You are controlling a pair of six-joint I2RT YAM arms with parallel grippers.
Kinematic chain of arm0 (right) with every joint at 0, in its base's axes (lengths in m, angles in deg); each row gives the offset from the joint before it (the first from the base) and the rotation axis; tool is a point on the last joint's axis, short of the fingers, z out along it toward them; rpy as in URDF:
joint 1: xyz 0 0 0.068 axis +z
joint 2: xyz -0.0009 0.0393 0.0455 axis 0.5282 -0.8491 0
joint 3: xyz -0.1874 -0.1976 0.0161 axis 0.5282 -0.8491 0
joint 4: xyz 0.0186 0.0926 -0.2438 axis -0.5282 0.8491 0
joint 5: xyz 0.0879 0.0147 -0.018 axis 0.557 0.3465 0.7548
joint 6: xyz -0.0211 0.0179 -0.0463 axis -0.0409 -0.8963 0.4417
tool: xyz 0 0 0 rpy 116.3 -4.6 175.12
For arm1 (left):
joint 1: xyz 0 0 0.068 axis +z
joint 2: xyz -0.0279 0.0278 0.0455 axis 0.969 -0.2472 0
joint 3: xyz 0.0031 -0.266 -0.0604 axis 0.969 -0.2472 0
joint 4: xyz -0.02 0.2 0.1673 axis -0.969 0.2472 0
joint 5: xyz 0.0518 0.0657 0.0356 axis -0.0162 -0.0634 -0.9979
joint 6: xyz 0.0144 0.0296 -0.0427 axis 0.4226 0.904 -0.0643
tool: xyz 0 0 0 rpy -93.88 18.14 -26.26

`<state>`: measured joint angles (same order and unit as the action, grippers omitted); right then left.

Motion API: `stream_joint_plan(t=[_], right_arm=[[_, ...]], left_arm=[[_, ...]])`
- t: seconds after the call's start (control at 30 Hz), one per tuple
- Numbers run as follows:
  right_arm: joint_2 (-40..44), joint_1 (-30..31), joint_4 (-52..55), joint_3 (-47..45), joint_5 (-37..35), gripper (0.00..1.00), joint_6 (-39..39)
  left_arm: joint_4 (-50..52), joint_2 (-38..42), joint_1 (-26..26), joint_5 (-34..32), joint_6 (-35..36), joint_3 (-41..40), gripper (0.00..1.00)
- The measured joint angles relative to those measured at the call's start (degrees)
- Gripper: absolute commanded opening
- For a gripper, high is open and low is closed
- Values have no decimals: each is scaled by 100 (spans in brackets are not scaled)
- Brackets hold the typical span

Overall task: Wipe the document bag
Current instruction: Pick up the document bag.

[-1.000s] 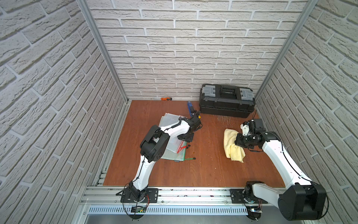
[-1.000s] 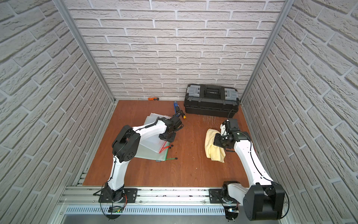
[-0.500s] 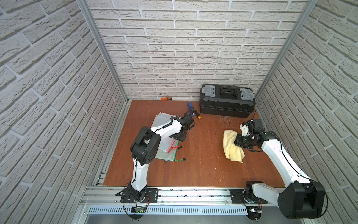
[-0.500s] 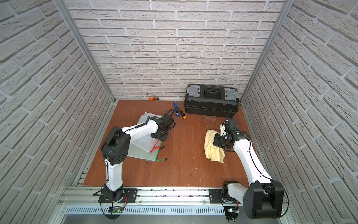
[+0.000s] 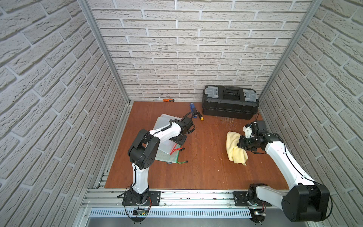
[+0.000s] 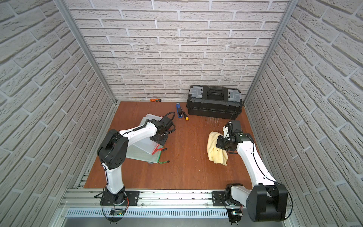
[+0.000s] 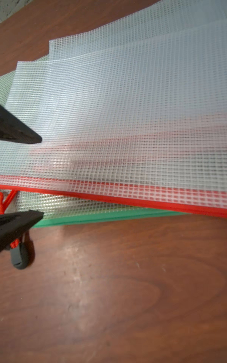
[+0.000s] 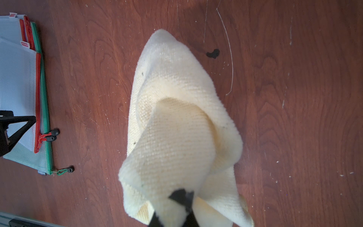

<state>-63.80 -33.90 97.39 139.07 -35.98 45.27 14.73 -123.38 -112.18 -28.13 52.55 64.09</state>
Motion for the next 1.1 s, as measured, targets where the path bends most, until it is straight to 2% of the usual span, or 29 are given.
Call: stream_joint_plan(t=[0.4,0.5,0.67,0.87,0.93,1.1], right_arm=[[0,0,4,0,-4,3,-2],[0,0,2,0,-4,3,-4],[0,0,2,-2,-4,3,-7],[0,0,2,-2,-9,3,-7],[0,0,2,-7,-9,3,-4],[0,0,4,-59,-9,3,-7]], left_arm=[[-192,-315,81,101,212,-20,55],[-208,-326,81,101,219,-17,45],[-210,-382,66,98,243,15,37],[-282,-424,59,90,216,26,13],[-293,-444,59,90,216,26,1],[-297,-457,48,70,201,26,0]])
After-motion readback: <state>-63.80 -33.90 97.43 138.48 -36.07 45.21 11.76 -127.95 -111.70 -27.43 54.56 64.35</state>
